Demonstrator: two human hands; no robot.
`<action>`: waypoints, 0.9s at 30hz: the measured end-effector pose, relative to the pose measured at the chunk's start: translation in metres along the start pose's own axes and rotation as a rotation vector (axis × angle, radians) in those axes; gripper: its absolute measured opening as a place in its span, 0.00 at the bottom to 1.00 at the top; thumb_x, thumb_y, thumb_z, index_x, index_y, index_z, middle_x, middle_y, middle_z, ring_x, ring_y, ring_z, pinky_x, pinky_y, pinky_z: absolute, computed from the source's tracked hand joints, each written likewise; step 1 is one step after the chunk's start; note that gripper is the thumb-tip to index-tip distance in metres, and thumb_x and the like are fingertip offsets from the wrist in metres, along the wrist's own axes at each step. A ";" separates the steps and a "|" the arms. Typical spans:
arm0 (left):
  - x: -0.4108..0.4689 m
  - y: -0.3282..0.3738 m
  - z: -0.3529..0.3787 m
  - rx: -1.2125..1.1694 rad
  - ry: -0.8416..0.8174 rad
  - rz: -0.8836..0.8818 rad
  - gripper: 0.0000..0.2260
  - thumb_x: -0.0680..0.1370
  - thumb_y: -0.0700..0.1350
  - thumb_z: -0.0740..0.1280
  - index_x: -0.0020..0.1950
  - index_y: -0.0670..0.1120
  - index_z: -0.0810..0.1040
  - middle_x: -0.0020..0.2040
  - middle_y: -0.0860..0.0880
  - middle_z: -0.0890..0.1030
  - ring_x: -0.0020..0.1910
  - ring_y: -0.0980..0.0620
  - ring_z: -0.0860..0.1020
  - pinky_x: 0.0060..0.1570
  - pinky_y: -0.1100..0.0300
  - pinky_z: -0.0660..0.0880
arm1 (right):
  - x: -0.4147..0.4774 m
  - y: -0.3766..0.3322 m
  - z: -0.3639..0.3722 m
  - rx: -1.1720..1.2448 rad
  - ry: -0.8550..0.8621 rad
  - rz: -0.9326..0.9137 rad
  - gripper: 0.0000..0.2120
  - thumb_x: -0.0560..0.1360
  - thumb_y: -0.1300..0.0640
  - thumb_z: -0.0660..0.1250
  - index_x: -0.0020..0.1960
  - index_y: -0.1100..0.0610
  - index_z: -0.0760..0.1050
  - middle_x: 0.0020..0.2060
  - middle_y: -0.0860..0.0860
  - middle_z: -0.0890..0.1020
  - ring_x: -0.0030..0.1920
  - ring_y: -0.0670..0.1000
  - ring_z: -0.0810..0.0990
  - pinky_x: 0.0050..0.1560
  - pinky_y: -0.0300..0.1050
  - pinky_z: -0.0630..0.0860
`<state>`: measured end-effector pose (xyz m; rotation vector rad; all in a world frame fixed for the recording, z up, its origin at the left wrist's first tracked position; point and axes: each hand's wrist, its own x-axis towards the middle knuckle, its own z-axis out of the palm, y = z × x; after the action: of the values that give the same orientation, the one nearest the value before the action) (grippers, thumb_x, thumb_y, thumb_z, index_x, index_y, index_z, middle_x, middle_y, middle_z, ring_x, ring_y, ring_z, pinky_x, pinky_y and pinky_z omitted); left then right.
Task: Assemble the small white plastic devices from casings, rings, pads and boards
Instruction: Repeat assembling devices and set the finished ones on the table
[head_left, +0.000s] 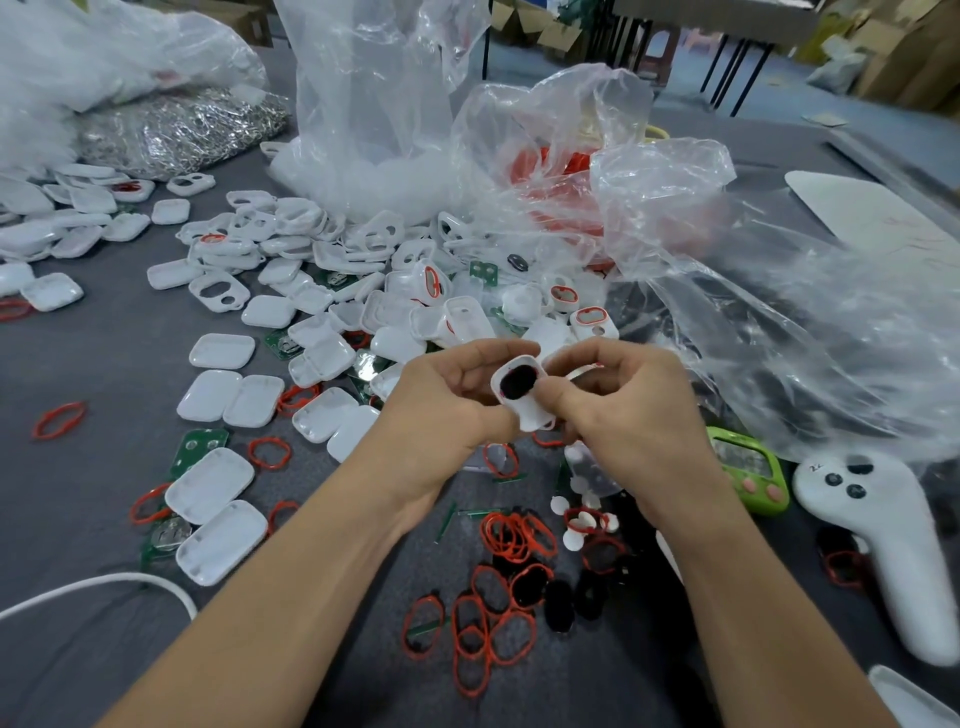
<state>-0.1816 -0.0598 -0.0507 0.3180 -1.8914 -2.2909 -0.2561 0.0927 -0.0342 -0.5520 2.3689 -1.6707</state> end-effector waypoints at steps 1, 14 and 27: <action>0.000 0.000 0.001 -0.005 0.004 0.000 0.25 0.66 0.27 0.72 0.59 0.46 0.84 0.52 0.44 0.87 0.46 0.50 0.84 0.45 0.61 0.79 | 0.000 0.000 0.000 -0.005 0.005 0.002 0.03 0.70 0.53 0.77 0.43 0.49 0.84 0.31 0.53 0.86 0.30 0.53 0.86 0.38 0.55 0.85; -0.001 0.002 0.008 0.127 0.176 -0.048 0.16 0.74 0.29 0.70 0.44 0.50 0.88 0.34 0.42 0.84 0.26 0.44 0.81 0.28 0.60 0.77 | -0.003 0.003 0.018 -0.058 0.108 -0.024 0.10 0.61 0.41 0.71 0.39 0.44 0.84 0.28 0.47 0.84 0.30 0.51 0.84 0.39 0.58 0.84; -0.011 0.004 0.012 0.395 0.193 0.087 0.15 0.76 0.43 0.68 0.48 0.65 0.85 0.33 0.50 0.85 0.29 0.48 0.84 0.34 0.45 0.84 | 0.000 0.010 0.019 -0.019 0.041 0.054 0.11 0.60 0.46 0.73 0.40 0.47 0.84 0.30 0.50 0.85 0.31 0.50 0.82 0.42 0.62 0.82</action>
<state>-0.1746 -0.0466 -0.0441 0.4735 -2.1939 -1.7498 -0.2512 0.0798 -0.0502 -0.4565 2.4088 -1.6533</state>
